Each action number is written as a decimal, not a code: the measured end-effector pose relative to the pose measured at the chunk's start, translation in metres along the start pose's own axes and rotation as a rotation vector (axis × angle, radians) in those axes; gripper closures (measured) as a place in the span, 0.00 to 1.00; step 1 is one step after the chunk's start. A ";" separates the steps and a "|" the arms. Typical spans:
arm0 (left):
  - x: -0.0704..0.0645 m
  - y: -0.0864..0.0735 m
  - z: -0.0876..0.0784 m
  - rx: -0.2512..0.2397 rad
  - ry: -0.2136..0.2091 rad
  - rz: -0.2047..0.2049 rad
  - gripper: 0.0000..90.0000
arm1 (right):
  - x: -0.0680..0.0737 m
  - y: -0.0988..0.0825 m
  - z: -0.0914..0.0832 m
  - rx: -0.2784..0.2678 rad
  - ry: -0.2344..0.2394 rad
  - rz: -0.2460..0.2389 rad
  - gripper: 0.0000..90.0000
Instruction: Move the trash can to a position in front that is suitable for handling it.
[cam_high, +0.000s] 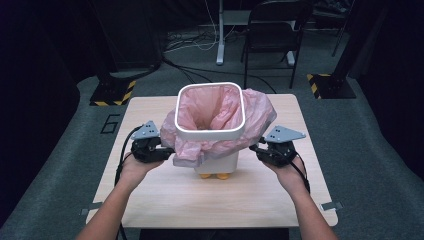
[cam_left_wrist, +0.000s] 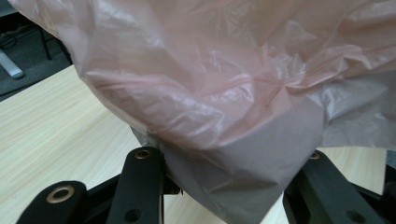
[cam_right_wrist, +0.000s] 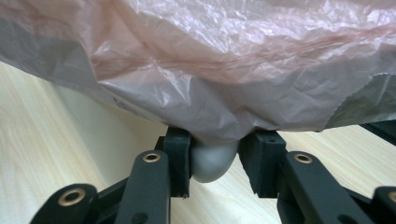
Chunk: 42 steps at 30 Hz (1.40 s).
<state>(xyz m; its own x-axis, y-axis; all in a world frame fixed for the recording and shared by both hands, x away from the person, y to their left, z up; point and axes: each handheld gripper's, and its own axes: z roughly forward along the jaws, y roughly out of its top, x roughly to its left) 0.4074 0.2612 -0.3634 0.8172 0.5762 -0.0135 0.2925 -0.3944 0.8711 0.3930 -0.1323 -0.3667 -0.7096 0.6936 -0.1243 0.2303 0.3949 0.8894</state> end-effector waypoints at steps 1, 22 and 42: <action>-0.002 -0.001 -0.002 -0.004 0.000 -0.001 0.68 | 0.002 0.000 -0.001 -0.001 0.004 -0.001 0.72; -0.034 -0.030 -0.032 -0.017 0.015 0.005 0.68 | 0.038 -0.009 -0.020 -0.036 0.049 -0.023 0.71; -0.033 -0.048 -0.027 -0.042 -0.022 -0.058 0.45 | 0.035 -0.032 -0.021 0.008 0.094 0.018 0.68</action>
<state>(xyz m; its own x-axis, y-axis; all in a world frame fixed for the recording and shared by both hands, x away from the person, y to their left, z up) 0.3529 0.2799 -0.3914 0.8101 0.5814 -0.0749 0.3188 -0.3298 0.8886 0.3465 -0.1333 -0.3903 -0.7644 0.6412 -0.0667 0.2484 0.3884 0.8874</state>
